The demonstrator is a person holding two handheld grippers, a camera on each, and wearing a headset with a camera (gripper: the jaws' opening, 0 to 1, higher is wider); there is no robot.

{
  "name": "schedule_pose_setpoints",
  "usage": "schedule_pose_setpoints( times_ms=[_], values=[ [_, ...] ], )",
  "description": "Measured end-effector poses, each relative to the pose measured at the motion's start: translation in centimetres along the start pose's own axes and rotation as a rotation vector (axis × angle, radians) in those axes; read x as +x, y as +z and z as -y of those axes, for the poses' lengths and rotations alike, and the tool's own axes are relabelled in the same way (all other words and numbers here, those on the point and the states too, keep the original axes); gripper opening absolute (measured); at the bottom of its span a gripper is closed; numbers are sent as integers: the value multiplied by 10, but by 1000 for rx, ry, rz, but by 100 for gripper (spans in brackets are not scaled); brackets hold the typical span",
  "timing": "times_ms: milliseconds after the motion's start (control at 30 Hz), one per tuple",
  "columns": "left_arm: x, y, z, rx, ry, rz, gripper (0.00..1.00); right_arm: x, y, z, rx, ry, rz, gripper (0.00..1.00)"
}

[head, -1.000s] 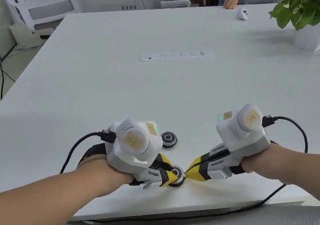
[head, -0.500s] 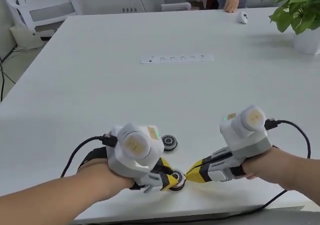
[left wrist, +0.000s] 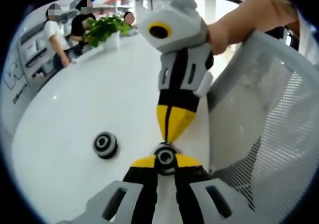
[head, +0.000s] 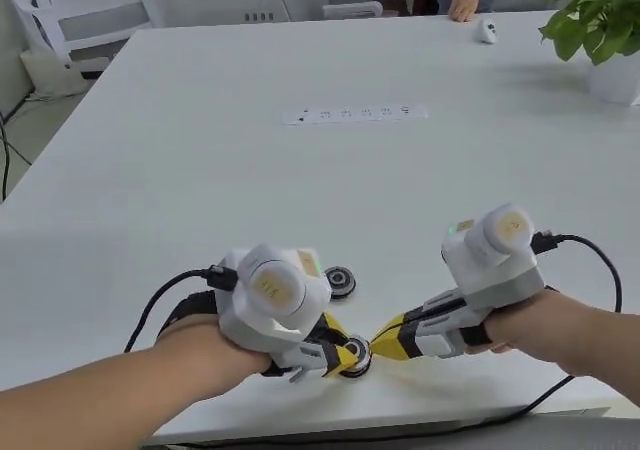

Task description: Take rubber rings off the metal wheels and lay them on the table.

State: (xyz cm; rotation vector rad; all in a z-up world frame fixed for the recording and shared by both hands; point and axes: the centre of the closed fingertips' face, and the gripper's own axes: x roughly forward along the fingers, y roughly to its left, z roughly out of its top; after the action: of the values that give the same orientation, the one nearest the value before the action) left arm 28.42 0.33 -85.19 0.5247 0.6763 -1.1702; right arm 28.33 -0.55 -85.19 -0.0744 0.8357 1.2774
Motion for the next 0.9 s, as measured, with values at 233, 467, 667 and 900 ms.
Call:
schedule_pose_setpoints(
  times_ms=[233,467,667,900],
  values=[
    [0,0,0,6,3,-8,12,0,1,-1,13,6,3,0],
    [0,0,0,4,4,-13,12,0,1,-3,19,14,1,0],
    [0,0,1,4,4,-16,11,0,1,-5,20,19,0,0],
    [0,0,1,6,5,-23,11,0,1,-7,15,25,-8,0]
  ],
)
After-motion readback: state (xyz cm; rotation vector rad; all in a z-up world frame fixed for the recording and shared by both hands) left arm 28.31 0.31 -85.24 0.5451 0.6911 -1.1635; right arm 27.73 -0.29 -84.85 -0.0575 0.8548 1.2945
